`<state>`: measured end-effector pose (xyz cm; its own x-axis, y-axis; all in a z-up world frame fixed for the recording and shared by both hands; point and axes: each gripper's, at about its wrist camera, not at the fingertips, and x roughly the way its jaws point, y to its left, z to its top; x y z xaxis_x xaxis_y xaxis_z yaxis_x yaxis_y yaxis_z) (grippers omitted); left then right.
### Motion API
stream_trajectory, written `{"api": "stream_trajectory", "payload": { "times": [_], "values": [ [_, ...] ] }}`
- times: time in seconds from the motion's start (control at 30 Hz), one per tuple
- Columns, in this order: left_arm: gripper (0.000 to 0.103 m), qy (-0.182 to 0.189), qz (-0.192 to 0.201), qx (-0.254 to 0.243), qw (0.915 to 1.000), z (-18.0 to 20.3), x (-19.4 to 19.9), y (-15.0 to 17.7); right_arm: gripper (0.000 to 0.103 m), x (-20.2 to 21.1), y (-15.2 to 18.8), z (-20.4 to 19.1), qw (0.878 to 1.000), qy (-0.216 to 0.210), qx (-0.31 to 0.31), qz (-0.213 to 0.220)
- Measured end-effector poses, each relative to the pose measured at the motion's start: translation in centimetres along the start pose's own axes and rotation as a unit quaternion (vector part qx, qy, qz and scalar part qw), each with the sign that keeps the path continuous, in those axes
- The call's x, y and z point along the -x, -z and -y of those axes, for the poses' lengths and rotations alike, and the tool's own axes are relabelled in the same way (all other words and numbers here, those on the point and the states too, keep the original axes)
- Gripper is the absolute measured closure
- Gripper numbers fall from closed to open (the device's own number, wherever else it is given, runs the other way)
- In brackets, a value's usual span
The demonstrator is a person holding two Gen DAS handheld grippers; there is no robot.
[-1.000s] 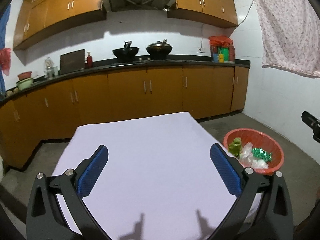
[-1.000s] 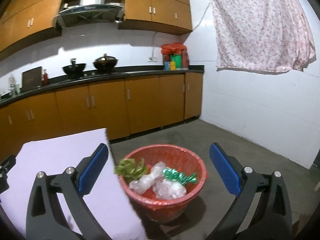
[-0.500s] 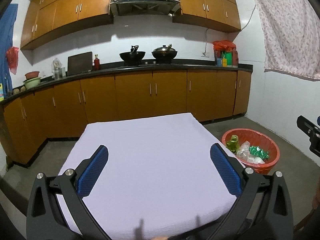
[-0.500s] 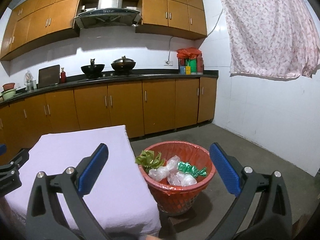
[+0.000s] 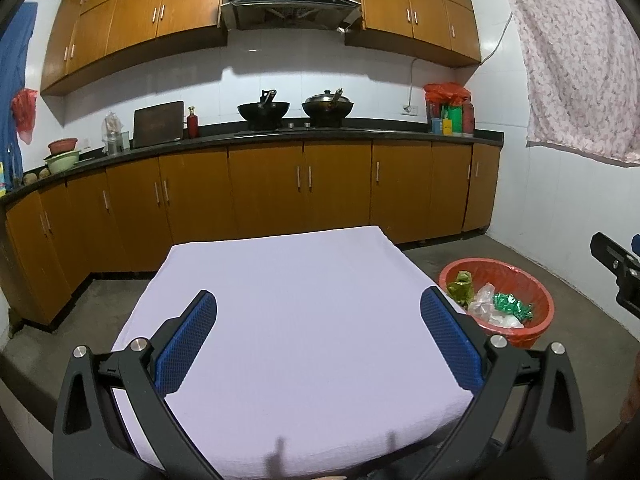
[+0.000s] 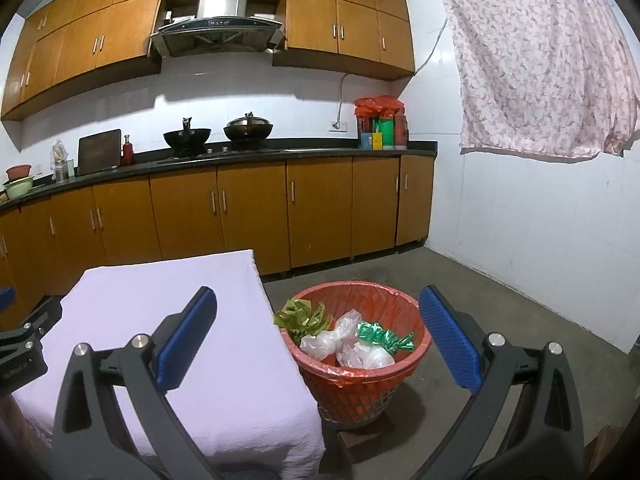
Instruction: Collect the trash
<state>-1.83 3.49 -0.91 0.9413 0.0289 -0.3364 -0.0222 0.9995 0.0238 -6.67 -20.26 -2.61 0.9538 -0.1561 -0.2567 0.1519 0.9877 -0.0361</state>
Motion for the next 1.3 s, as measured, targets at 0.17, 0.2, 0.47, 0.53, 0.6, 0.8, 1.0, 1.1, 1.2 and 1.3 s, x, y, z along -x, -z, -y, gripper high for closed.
{"api": "stream_trajectory", "payload": {
  "times": [0.17, 0.2, 0.47, 0.53, 0.6, 0.8, 1.0, 1.1, 1.2, 1.3],
  "values": [
    [0.002, 0.004, 0.003, 0.002, 1.0, -0.32, 0.32, 0.02, 0.004, 0.09, -0.39, -0.01, 1.0, 0.005, 0.001, 0.005],
    [0.002, 0.004, 0.003, 0.003, 1.0, -0.37, 0.35, 0.01, 0.004, 0.08, -0.43, 0.0, 1.0, 0.005, 0.0, 0.005],
    [0.002, 0.013, -0.002, 0.009, 0.9999, -0.9, 0.29, -0.07, 0.004, -0.04, -0.4, 0.4, 1.0, 0.012, -0.004, 0.005],
    [0.002, 0.012, -0.003, 0.008, 0.9999, -0.97, 0.29, -0.08, 0.004, -0.14, -0.33, 0.54, 1.0, 0.013, -0.005, 0.004],
    [0.002, 0.011, -0.003, 0.006, 0.9999, -0.94, 0.36, -0.08, 0.004, -0.18, -0.27, 0.61, 1.0, 0.014, -0.007, 0.003],
    [0.002, 0.012, -0.003, 0.007, 0.9999, -0.89, 0.39, -0.19, 0.004, -0.14, -0.02, 0.75, 1.0, 0.014, -0.01, 0.004],
    [0.002, 0.013, -0.003, 0.009, 0.9999, -0.82, 0.33, -0.29, 0.004, -0.14, 0.0, 0.77, 1.0, 0.014, -0.011, 0.004],
    [0.002, 0.012, -0.003, 0.008, 0.9999, -0.76, 0.35, -0.29, 0.004, -0.14, 0.0, 0.78, 1.0, 0.014, -0.011, 0.003],
    [0.002, 0.012, -0.003, 0.008, 0.9999, -0.78, 0.35, -0.29, 0.004, -0.13, 0.0, 0.78, 1.0, 0.014, -0.011, 0.003],
    [0.002, 0.012, -0.003, 0.008, 0.9999, -0.81, 0.33, -0.29, 0.004, -0.15, -0.01, 0.81, 1.0, 0.014, -0.011, 0.004]
  ]
}}
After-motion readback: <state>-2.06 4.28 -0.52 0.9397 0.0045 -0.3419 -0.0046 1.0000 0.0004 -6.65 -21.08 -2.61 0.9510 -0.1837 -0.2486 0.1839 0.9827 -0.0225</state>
